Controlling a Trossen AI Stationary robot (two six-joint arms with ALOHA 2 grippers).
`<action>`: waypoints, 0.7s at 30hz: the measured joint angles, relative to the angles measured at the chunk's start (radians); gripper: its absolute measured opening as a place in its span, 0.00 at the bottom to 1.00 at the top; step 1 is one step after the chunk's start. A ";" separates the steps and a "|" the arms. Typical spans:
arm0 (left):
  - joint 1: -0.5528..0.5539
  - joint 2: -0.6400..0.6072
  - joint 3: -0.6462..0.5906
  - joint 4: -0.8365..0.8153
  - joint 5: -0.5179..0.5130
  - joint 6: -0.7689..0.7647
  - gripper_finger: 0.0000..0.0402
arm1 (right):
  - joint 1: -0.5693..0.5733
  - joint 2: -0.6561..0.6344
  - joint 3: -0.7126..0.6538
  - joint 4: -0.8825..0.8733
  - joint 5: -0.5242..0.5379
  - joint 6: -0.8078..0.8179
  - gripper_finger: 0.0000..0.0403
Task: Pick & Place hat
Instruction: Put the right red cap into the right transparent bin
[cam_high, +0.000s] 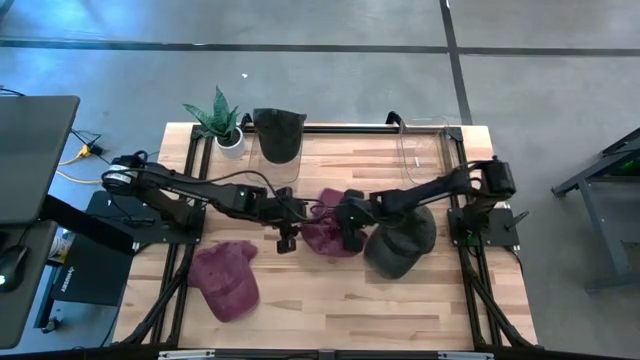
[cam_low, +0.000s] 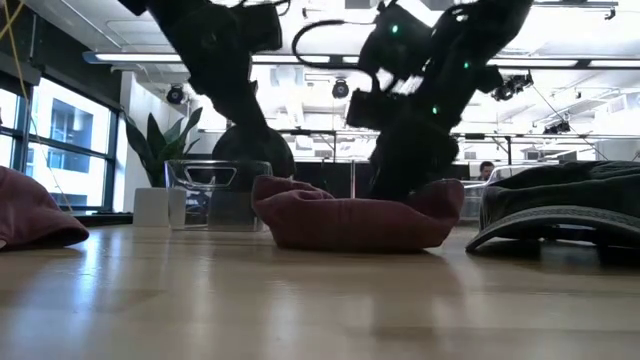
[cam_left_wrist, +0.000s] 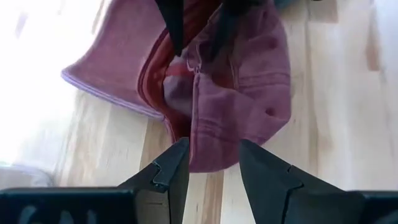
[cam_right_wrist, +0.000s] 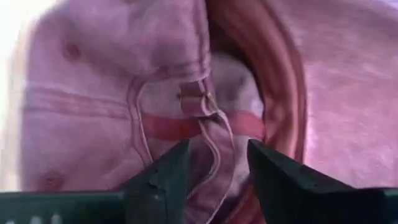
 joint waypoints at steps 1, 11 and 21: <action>0.000 0.007 0.000 -0.002 0.000 0.000 0.33 | 0.001 0.009 0.000 -0.003 0.015 -0.020 0.35; 0.000 0.004 0.000 -0.002 -0.001 -0.011 0.33 | 0.048 -0.060 0.001 -0.039 0.126 -0.065 0.07; -0.060 0.004 0.001 0.105 0.008 0.044 0.33 | 0.058 -0.160 0.003 -0.010 0.273 -0.076 0.06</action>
